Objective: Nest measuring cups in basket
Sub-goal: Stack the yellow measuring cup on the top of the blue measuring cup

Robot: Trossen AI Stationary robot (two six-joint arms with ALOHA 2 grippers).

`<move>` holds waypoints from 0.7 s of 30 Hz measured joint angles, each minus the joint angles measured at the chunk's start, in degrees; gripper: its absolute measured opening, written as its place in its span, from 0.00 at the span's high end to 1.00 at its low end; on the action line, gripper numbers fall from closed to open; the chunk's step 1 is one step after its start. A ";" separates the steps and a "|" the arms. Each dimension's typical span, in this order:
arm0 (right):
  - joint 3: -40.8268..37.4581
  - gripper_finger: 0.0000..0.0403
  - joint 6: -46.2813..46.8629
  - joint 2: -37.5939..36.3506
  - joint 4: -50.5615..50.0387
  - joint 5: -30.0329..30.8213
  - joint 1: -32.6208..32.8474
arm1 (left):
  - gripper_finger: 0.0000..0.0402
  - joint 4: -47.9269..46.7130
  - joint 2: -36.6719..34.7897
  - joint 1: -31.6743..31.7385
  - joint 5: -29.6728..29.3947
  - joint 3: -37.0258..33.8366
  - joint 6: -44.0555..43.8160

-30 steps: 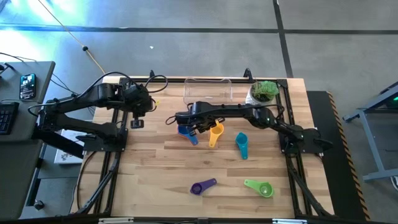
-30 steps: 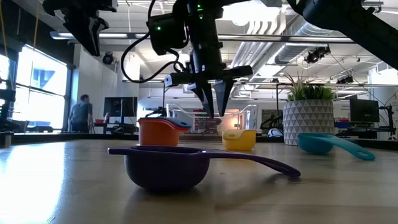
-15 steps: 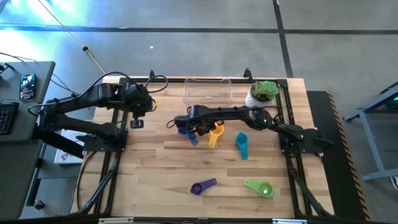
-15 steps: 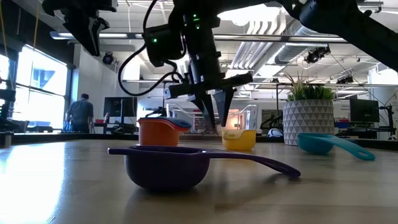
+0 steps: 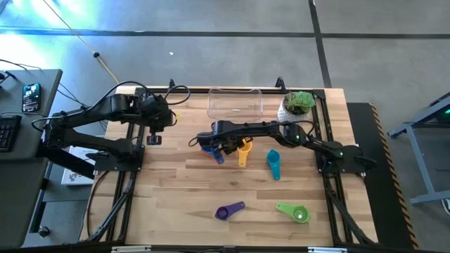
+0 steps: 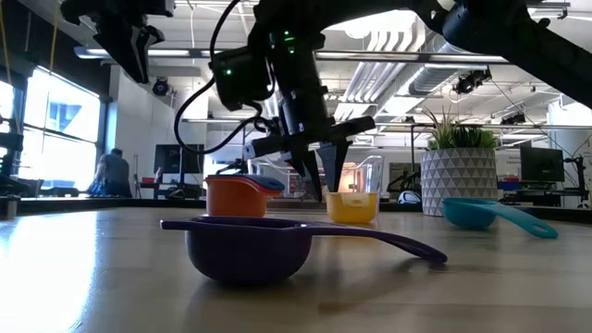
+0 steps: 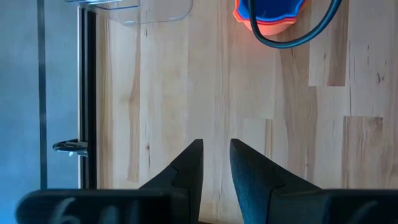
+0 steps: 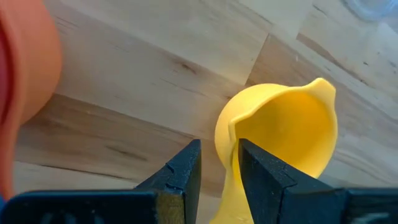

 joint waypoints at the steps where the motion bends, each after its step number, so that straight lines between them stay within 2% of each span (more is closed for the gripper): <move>1: 0.00 0.75 -0.17 0.02 0.00 -0.22 -0.03 | 0.82 0.01 0.00 0.00 0.00 0.00 0.00; 7: 0.00 0.77 -1.56 0.81 0.00 -1.36 -0.20 | 0.82 0.01 0.00 0.00 0.00 0.00 0.02; 14: 0.00 0.98 -1.68 0.83 -0.02 -1.37 -0.20 | 0.82 0.01 0.00 -0.01 0.00 0.00 0.02; 21: 0.00 0.99 -2.14 0.63 0.02 -2.75 -0.08 | 0.82 0.01 0.00 0.00 0.00 0.00 0.02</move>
